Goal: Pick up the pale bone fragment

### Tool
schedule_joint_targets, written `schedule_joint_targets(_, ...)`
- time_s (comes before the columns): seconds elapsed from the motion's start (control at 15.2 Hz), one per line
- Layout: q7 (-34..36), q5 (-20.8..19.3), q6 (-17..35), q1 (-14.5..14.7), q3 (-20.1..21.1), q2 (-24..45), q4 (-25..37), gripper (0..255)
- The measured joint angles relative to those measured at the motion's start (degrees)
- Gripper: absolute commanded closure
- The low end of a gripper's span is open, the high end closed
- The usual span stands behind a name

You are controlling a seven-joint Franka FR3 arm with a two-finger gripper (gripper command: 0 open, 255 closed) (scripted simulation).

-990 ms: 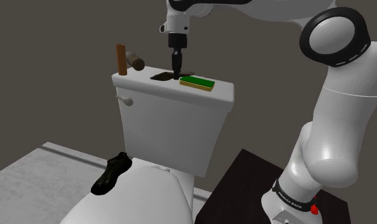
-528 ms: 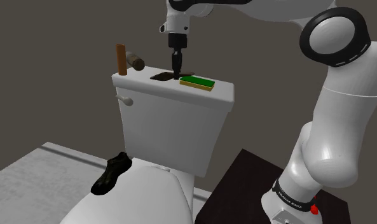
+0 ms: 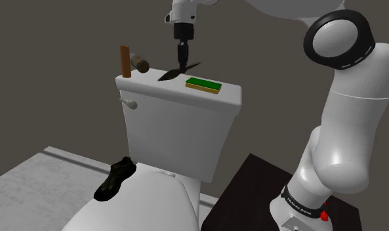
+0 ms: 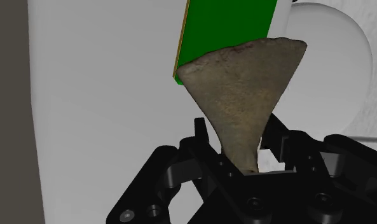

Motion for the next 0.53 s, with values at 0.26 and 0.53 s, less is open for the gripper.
schedule_joint_targets(0.26, 0.14, 0.17, -3.32, -0.19, -0.06, 0.81, 4.12, 255)
schedule_joint_targets(0.53, 0.32, 0.58, -7.27, -0.53, -0.12, 3.15, 10.39, 255)
